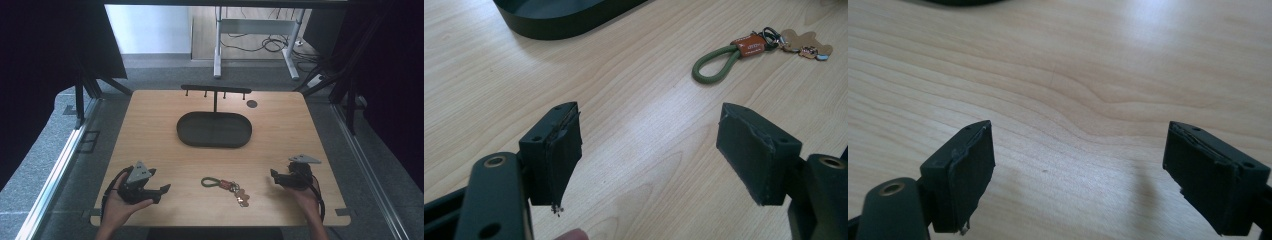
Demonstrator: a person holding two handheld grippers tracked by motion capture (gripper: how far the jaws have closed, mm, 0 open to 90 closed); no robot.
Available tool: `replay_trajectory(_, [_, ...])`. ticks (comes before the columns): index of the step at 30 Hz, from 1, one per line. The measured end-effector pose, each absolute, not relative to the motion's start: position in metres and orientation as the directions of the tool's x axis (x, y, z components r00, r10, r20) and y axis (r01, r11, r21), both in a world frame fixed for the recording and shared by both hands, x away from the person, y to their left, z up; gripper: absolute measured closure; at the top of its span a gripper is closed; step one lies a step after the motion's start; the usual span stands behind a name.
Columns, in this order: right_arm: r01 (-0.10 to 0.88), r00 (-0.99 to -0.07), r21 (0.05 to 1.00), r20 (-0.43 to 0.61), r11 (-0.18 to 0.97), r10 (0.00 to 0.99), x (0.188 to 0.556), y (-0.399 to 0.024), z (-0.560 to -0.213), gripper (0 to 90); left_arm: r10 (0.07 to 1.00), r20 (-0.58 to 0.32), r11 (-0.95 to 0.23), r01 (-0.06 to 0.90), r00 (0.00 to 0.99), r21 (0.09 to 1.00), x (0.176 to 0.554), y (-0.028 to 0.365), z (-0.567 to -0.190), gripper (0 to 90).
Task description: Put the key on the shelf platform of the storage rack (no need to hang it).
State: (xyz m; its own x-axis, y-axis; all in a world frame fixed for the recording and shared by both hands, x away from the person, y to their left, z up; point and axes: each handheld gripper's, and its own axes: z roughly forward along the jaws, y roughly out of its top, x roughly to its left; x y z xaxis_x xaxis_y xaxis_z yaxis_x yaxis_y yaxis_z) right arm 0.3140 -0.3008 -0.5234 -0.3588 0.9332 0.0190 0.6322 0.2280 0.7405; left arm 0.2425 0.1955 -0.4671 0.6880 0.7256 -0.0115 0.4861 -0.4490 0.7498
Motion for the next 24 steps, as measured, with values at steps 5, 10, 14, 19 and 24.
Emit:
replay_trajectory(5, [0.610,-0.372,0.751,-0.011,0.253,0.928,0.303,-0.305,-0.516,16.4,0.722,-0.013,-0.453,0.486,0.692,0.747,0.243,0.194,-0.468,26.3])
replay_trajectory(10, [0.626,-0.359,0.749,0.031,0.216,0.933,0.300,-0.313,-0.513,19.0,0.729,0.001,-0.456,0.485,0.685,0.746,0.242,0.195,-0.467,26.3])
replay_trajectory(14, [0.622,-0.383,0.749,0.039,0.226,0.923,0.299,-0.315,-0.511,21.0,0.730,-0.003,-0.453,0.487,0.683,0.746,0.242,0.196,-0.467,26.3])
replay_trajectory(19, [0.610,-0.422,0.748,0.027,0.262,0.906,0.297,-0.313,-0.507,23.5,0.728,-0.009,-0.451,0.489,0.685,0.747,0.242,0.196,-0.467,26.3])
replay_trajectory(24, [0.593,-0.461,0.749,0.016,0.295,0.887,0.295,-0.312,-0.497,27.2,0.726,-0.010,-0.451,0.486,0.688,0.749,0.242,0.195,-0.466,26.3])
